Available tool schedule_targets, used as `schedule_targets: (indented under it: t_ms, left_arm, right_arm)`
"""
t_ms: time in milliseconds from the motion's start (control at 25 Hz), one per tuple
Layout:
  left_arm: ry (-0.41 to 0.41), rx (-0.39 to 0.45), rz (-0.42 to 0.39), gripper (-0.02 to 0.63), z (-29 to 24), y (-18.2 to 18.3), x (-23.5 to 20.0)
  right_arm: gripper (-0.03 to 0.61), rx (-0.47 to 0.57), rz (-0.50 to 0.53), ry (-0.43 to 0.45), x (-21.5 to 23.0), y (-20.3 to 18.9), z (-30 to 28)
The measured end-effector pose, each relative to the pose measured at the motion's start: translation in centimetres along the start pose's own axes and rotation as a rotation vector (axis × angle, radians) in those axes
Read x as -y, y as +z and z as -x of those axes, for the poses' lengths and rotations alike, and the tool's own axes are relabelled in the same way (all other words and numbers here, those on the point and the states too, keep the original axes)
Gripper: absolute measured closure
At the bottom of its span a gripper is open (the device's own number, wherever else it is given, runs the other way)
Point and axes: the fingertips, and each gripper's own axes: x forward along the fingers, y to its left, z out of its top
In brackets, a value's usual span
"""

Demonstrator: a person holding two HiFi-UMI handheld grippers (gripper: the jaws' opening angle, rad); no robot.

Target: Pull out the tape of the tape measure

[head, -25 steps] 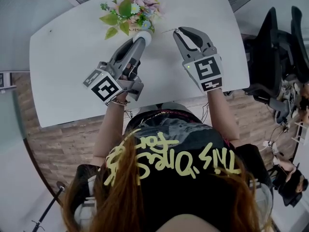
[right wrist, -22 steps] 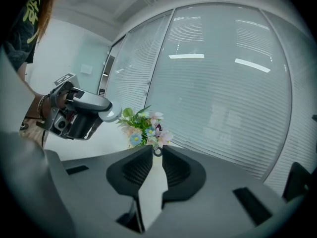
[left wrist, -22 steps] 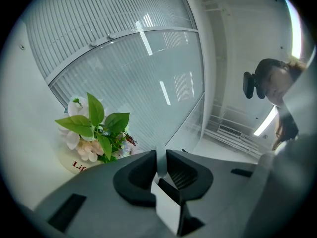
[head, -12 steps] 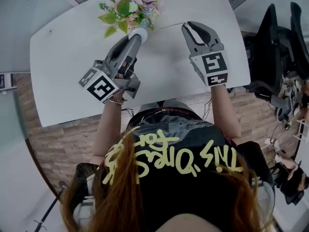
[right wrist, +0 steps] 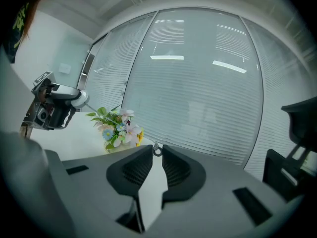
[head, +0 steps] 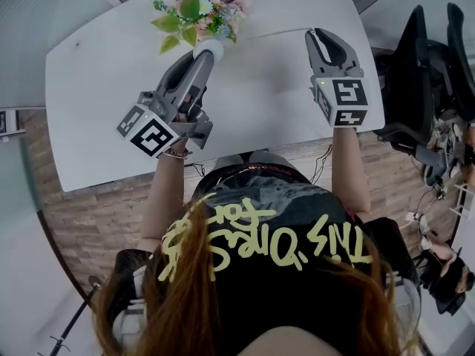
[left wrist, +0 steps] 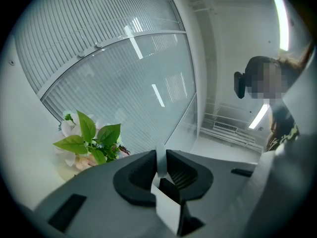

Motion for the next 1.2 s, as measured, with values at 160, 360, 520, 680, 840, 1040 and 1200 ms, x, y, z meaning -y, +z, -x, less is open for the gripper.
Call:
schedule_targets:
  t_ms: [160,360,520,680,840,1040,1200]
  left_arm:
    - [-0.018,0.015,-0.026,0.554,0.1,0.3,0.5]
    - [-0.045,0.016,-0.108,0.554,0.2,0.6,1.5]
    - [-0.061,0.010,-0.149,0.554,0.1,0.5,2.0]
    - [-0.058,0.013,-0.161,0.554,0.2,0.6,2.1]
    - [-0.060,0.011,-0.174,0.554,0.1,0.6,2.2]
    - [-0.062,0.019,-0.179,0.554,0.3,0.8,2.2]
    - [-0.064,0.019,-0.185,0.554,0.5,0.8,2.3]
  right_arm:
    - [0.514,0.003,-0.020,-0.030,1.0,-0.6,0.2]
    - [0.514,0.007,-0.026,-0.066,2.3,-1.3,0.6]
    - [0.514,0.005,-0.030,-0.092,3.1,-1.7,0.8]
    - [0.514,0.005,-0.032,-0.107,4.0,-1.8,0.8]
    - [0.514,0.002,-0.033,-0.120,4.7,-1.9,0.8]
    - [0.514,0.000,-0.040,-0.135,5.3,-2.2,0.8]
    - [0.514,0.004,-0.041,-0.143,5.6,-2.3,0.8]
